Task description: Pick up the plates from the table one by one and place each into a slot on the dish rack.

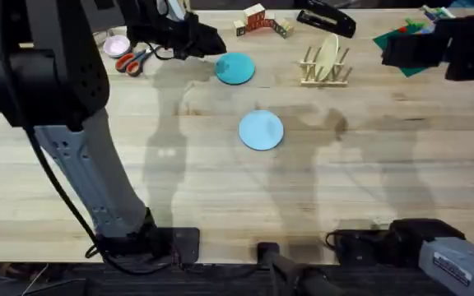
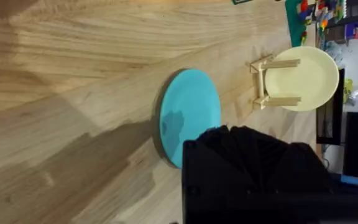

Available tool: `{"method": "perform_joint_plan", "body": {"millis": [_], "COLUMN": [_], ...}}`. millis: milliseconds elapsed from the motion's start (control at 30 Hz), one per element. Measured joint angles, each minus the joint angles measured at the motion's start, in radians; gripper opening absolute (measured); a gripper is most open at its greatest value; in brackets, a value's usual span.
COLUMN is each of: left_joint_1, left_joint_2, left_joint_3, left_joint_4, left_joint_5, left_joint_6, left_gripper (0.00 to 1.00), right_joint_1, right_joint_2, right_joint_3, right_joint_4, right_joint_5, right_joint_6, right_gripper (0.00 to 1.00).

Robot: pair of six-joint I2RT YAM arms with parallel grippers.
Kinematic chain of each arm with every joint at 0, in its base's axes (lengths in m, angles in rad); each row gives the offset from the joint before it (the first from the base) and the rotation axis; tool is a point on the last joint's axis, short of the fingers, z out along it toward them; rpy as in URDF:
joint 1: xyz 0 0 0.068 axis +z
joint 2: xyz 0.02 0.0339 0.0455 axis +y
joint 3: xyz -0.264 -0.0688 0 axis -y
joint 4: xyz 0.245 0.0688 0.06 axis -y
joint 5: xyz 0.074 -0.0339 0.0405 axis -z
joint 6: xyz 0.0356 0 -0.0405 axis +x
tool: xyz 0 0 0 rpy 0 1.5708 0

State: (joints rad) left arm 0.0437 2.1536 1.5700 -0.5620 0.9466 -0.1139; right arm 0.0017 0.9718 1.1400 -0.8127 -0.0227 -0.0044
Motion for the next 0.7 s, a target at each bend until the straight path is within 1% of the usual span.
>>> {"method": "perform_joint_plan", "body": {"millis": [133,367,567,700], "left_joint_1": [0.0,0.0,0.0,0.0], "left_joint_2": [0.0,0.0,0.049,0.104], "left_joint_3": [0.0,0.0,0.0,0.0], "left_joint_4": [-0.028,-0.033,-0.023,-0.021], "left_joint_5": [-0.013,-0.027,0.011,0.016], "left_joint_6": [0.002,0.005,0.006,0.005], "left_gripper": [0.041,0.041,0.041,0.041], "right_joint_1": [0.0,0.0,0.0,0.0], "right_joint_2": [0.0,0.0,0.0,0.0], "right_joint_3": [0.0,0.0,0.0,0.0], "right_joint_4": [0.0,0.0,0.0,0.0], "right_joint_5": [0.0,0.0,0.0,0.0], "right_joint_6": [0.0,0.0,0.0,0.0], "right_gripper": [0.996,0.996,0.996,0.996]}}
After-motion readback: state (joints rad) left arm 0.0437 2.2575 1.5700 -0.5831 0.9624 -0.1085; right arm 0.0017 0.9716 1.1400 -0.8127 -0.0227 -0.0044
